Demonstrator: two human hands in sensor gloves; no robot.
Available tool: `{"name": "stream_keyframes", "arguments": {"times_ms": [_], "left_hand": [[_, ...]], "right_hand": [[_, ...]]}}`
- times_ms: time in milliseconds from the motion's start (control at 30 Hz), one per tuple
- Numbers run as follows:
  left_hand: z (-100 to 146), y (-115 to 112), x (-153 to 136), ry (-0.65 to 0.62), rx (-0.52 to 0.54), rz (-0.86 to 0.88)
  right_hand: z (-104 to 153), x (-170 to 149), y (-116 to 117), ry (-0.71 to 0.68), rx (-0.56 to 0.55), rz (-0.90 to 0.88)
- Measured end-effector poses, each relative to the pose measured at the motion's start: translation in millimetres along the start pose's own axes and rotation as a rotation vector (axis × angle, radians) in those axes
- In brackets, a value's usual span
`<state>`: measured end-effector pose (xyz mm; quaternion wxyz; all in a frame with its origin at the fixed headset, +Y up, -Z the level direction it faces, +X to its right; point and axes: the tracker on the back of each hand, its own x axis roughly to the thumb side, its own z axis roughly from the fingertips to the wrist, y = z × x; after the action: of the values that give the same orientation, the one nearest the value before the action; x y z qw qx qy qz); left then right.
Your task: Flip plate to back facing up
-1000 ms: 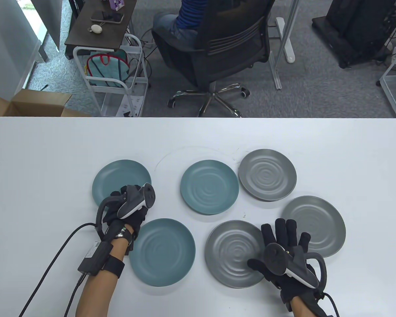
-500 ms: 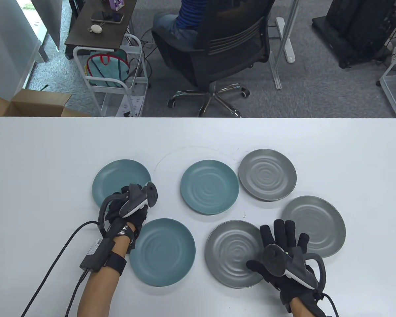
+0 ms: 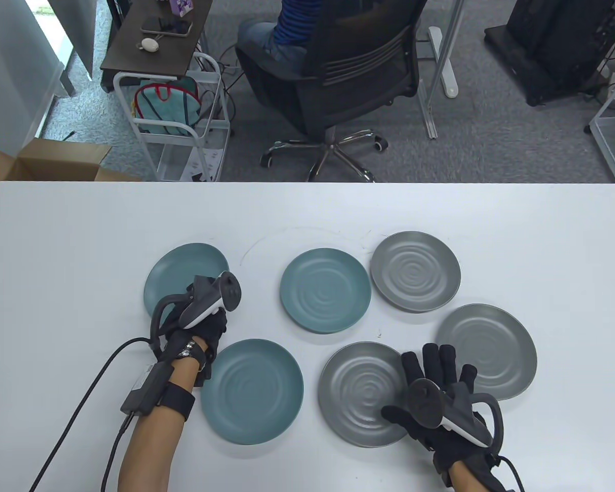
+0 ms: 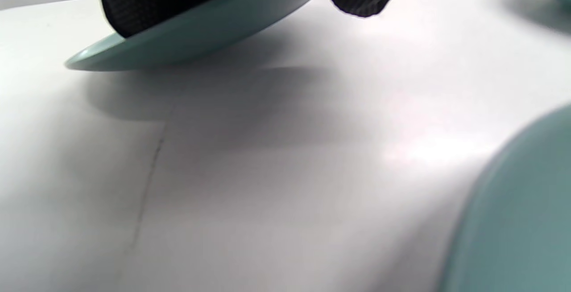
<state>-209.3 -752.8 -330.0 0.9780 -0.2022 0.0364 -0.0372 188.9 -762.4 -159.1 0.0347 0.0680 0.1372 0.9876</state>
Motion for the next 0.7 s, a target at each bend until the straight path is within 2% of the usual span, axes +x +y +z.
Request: {"name": "stream_keyframes", "arguments": {"times_ms": [700], "left_hand": [[19, 56, -25, -0.069, 0.046, 0.514]], "right_hand": [[0, 1, 1, -0.016, 0.0, -0.009]]}}
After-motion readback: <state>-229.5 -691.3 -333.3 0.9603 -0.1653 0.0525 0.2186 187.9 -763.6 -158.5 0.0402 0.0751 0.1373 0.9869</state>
